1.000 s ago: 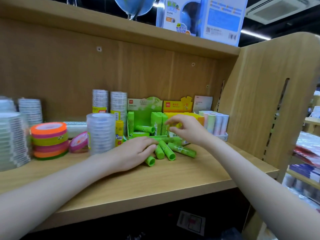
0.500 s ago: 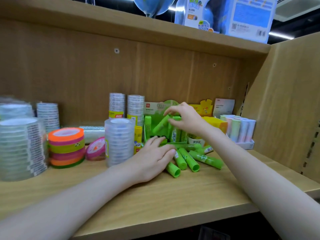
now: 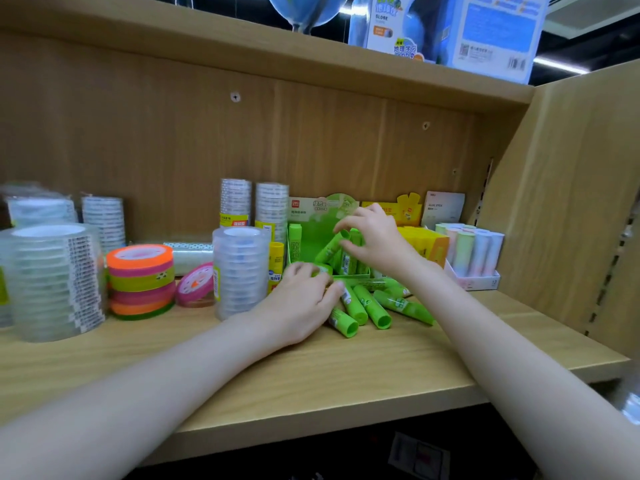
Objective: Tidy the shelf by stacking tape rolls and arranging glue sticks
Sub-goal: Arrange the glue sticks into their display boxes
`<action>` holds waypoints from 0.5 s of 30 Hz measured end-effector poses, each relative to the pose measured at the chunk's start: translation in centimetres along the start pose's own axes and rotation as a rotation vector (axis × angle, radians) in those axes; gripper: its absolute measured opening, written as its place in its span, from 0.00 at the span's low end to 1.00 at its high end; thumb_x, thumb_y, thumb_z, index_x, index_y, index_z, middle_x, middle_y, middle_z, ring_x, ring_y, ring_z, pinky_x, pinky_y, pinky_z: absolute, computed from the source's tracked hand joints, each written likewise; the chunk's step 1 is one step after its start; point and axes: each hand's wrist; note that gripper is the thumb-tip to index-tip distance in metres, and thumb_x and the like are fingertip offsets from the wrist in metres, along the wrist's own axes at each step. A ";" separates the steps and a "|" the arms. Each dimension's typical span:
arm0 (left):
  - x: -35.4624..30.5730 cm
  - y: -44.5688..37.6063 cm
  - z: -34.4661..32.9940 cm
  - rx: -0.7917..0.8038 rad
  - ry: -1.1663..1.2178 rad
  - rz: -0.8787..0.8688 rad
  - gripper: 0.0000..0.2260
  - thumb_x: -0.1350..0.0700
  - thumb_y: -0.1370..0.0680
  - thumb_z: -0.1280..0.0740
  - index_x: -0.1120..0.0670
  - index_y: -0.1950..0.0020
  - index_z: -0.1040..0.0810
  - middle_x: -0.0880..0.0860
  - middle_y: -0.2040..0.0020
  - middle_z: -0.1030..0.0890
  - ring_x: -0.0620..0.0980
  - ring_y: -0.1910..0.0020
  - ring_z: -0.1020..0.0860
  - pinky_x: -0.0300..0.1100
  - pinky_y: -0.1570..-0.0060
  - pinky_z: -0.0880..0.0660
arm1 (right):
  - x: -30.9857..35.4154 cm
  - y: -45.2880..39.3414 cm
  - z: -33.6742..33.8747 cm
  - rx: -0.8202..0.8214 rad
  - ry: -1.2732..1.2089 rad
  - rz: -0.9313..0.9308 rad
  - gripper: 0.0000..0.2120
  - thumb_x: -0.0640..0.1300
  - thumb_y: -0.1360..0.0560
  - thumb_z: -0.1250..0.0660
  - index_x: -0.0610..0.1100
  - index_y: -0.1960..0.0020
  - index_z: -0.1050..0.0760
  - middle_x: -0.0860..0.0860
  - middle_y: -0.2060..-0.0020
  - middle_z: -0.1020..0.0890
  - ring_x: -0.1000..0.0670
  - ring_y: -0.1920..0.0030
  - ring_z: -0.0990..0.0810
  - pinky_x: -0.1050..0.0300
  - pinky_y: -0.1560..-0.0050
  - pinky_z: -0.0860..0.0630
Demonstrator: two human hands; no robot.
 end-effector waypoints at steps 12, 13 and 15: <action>-0.9 1.1 0.8 -0.164 -0.323 -0.126 0.29 0.45 0.21 0.55 0.60 0.58 0.19 0.59 0.56 0.21 0.56 0.53 0.25 0.45 0.49 0.30 | 0.4 3.3 0.6 0.081 -0.021 0.049 0.13 0.42 0.24 0.35 0.46 0.41 0.24 0.47 0.41 0.27 0.47 0.40 0.35 0.51 0.38 0.36; -1.0 1.1 1.0 -0.186 -0.422 -0.157 0.28 0.45 0.22 0.53 0.59 0.66 0.20 0.57 0.65 0.22 0.55 0.62 0.24 0.45 0.57 0.29 | 0.4 3.5 0.6 0.095 -0.036 0.055 0.12 0.42 0.24 0.35 0.46 0.41 0.24 0.47 0.42 0.27 0.47 0.41 0.34 0.53 0.39 0.36; -0.8 0.9 1.1 -0.277 -0.478 -0.189 0.26 0.47 0.24 0.49 0.59 0.72 0.23 0.57 0.73 0.26 0.55 0.71 0.27 0.44 0.67 0.29 | 0.3 3.9 0.4 0.137 -0.065 0.060 0.11 0.41 0.24 0.35 0.45 0.42 0.23 0.47 0.43 0.26 0.48 0.42 0.33 0.57 0.41 0.37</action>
Point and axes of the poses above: each hand's wrist, its own y-axis away from the middle knuckle, its own z-axis out of the back of the hand, x = y × z
